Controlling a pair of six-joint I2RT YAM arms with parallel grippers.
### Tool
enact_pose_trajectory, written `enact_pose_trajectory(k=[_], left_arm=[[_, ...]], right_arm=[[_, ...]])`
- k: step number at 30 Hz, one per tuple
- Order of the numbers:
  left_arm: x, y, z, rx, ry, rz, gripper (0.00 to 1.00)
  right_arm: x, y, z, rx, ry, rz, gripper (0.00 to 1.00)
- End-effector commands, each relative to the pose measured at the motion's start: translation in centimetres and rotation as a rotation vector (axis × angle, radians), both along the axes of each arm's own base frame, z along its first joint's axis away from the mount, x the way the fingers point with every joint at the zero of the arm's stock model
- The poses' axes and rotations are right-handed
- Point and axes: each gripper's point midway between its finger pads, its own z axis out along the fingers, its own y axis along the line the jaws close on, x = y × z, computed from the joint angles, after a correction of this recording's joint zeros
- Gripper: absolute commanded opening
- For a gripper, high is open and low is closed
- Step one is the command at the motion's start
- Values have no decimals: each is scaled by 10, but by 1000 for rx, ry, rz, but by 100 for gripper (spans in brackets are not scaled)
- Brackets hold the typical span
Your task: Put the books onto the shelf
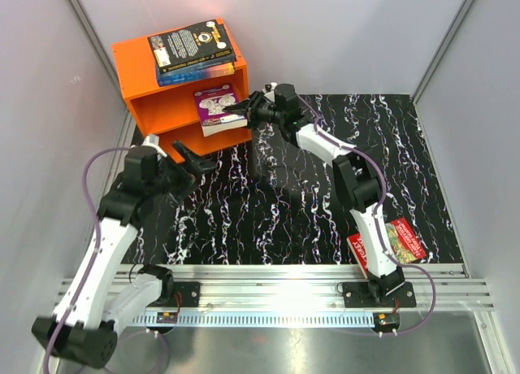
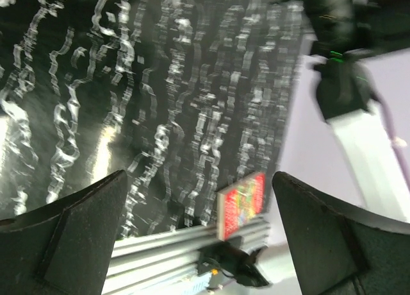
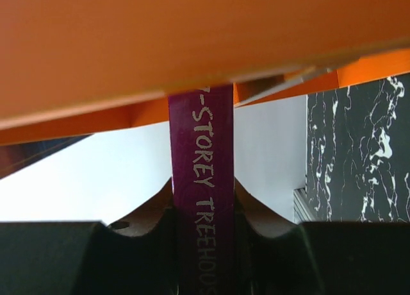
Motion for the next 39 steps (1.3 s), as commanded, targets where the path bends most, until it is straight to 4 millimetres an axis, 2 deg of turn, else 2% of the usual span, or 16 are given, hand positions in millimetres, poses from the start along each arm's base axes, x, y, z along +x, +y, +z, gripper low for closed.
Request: enact_pose_trajectory(k=[1, 3, 4, 5, 8, 10, 11, 12, 17, 18, 19, 21, 28, 30, 33, 39], left_arm=[[49, 1, 2, 95, -55, 2, 97], [69, -1, 11, 116, -83, 1, 95], [83, -4, -2, 126, -43, -1, 95], [95, -5, 10, 126, -75, 11, 93], [126, 0, -5, 175, -25, 70, 92], [145, -1, 6, 175, -43, 93, 89], [159, -2, -8, 191, -8, 102, 89], [169, -5, 6, 178, -39, 104, 88], [202, -10, -6, 235, 6, 105, 88], [209, -13, -19, 255, 32, 97, 87], [215, -16, -9, 271, 5, 85, 87], [221, -19, -28, 336, 48, 83, 87], [233, -30, -42, 463, 79, 86, 83], [234, -23, -37, 520, 82, 138, 82], [237, -11, -39, 587, 116, 198, 83], [249, -5, -54, 653, 149, 229, 84]], right_arm=[[15, -9, 45, 73, -96, -26, 0], [24, -12, 47, 75, -96, -30, 1], [25, -12, 44, 68, -81, -23, 1], [29, -13, 44, 70, -83, -23, 1], [33, -14, 39, 60, -72, -17, 4], [34, -15, 35, 54, -60, -18, 6], [34, -14, 32, 51, -57, -17, 6], [34, -14, 29, 47, -51, -12, 6], [39, -22, 22, 47, -29, -1, 21], [39, -22, 21, 46, -21, 3, 21], [39, -23, 20, 50, -12, 10, 22], [42, -25, 18, 54, -4, 5, 23], [53, -26, 30, 112, 2, 1, 29], [55, -26, 29, 126, 12, -2, 33], [55, -27, 35, 188, 26, -9, 50], [48, -31, 41, 207, 23, -7, 52]])
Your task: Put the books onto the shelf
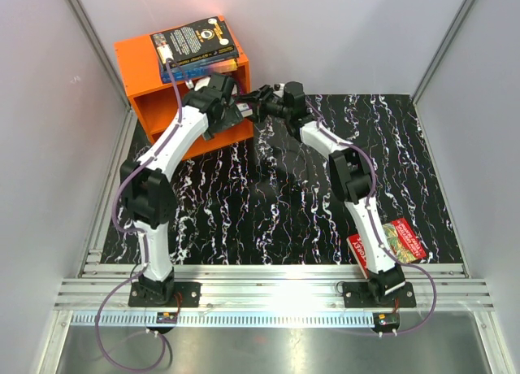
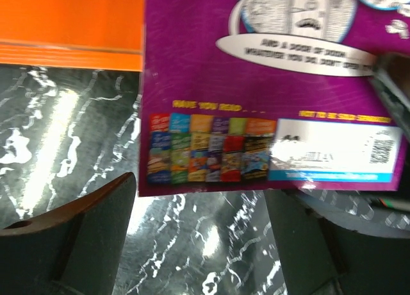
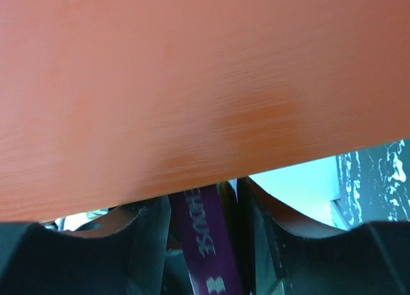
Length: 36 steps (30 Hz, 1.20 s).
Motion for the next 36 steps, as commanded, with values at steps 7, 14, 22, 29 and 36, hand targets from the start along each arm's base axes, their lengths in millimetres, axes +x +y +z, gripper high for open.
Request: enact_pose_trajectory(k=[7, 14, 22, 29, 36], left_arm=[[53, 19, 27, 103, -160, 80, 87], [78, 19, 47, 114, -226, 92, 89], [81, 32, 47, 135, -234, 120, 91], [62, 47, 25, 188, -163, 177, 99], [52, 55, 6, 221, -108, 211, 99]], right_arm=[[-23, -18, 59, 111, -83, 20, 56], [-58, -37, 77, 137, -107, 23, 59], [-99, -96, 101, 86, -170, 0, 66], [-127, -114, 85, 43, -147, 8, 68], [-148, -119, 70, 27, -120, 25, 68]])
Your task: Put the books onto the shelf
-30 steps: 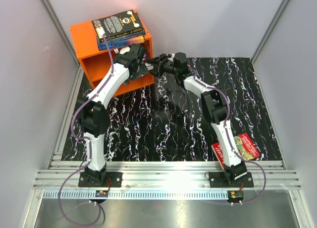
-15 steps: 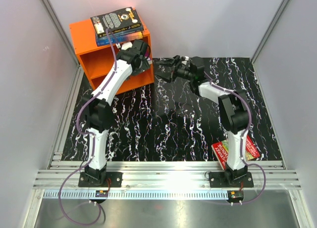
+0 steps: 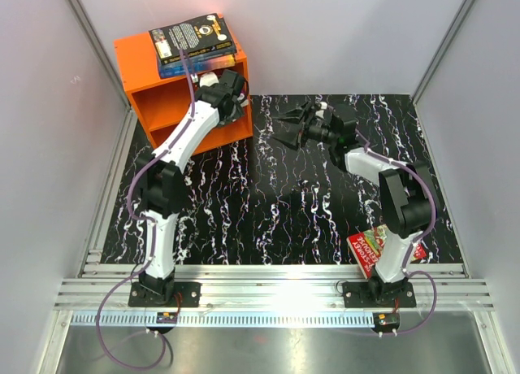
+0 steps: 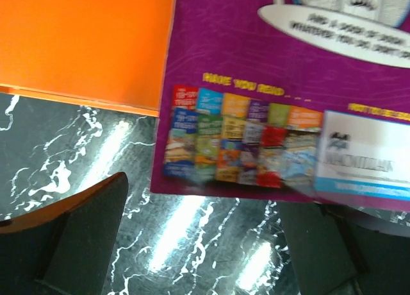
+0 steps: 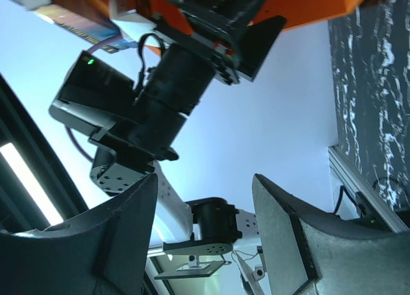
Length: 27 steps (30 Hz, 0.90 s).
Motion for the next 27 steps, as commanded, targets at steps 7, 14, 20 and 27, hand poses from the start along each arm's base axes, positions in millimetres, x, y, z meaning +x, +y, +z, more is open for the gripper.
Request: enact_pose_trajectory(k=[7, 14, 20, 27], left_arm=[[5, 52, 21, 127, -141, 174, 99], [21, 53, 42, 178, -294, 152, 99], [33, 40, 56, 134, -381, 98, 99], [11, -6, 50, -46, -402, -51, 99]], right_arm=[[-41, -6, 15, -32, -87, 58, 68], [-63, -12, 3, -79, -79, 66, 69], [-84, -19, -2, -113, -76, 65, 69], [-108, -28, 4, -135, -99, 54, 70]])
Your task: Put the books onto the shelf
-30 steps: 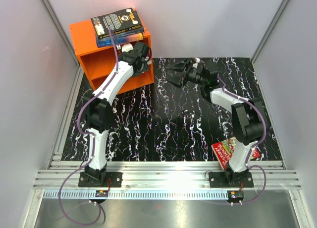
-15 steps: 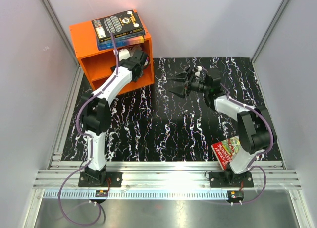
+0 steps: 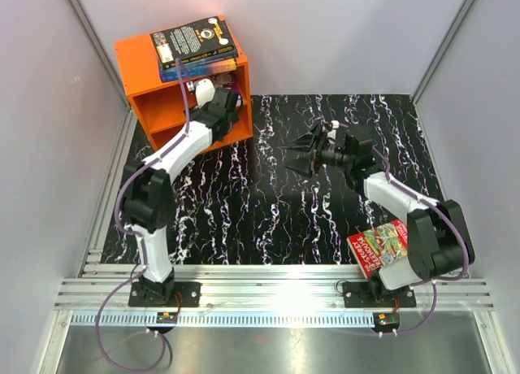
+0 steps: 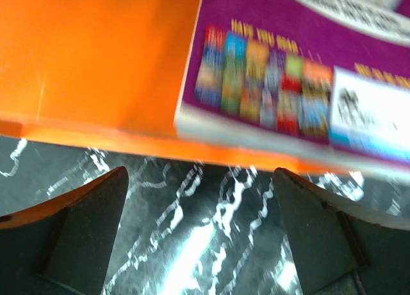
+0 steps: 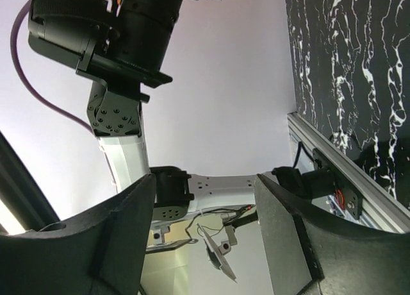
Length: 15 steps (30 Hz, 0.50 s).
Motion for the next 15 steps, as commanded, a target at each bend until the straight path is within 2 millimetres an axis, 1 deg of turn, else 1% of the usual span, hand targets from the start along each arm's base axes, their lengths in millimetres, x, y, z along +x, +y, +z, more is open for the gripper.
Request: enact_pose_trajectory(k=[1, 2, 3, 4, 5, 6, 7, 8, 9, 10, 11, 12, 13, 14, 15], left_arm=[[-5, -30, 55, -157, -174, -76, 99], [-14, -31, 64, -178, -184, -83, 99], [-26, -30, 50, -184, -141, -80, 99], [-36, -33, 48, -208, -122, -92, 99], [-47, -35, 58, -239, -130, -107, 99], [-59, -36, 54, -257, -108, -117, 99], [-76, -43, 37, -275, -57, -149, 99], [-92, -45, 45, -307, -62, -166, 99], [-103, -51, 43, -321, -47, -196, 99], [-126, -67, 23, -333, 12, -258, 99], [-140, -76, 24, -345, 18, -296, 99], [-152, -86, 31, -366, 6, -345, 99], [-174, -113, 27, -392, 38, -447, 99], [-186, -123, 20, -395, 62, -488, 99], [-197, -136, 19, -398, 77, -542, 99]], right_arm=[[-20, -3, 20, -17, -89, 19, 70], [-23, -5, 14, -55, -83, 19, 70], [-29, -8, 26, -70, -123, 18, 70], [-32, -10, 27, -99, -135, 14, 71], [-37, -16, 13, -184, -121, 6, 72], [-43, -22, 26, -222, -149, -8, 72], [-47, -27, 24, -275, -151, -24, 73], [-54, -44, 14, -412, -131, -73, 76], [-58, -56, 6, -496, -103, -107, 80], [-62, -70, -4, -586, -67, -147, 85], [-73, -102, -33, -779, 38, -219, 99], [-81, -119, -36, -854, 48, -263, 100], [-89, -136, -46, -935, 93, -295, 100], [-102, -164, -62, -1054, 179, -340, 100], [-111, -174, -70, -1090, 212, -350, 100]])
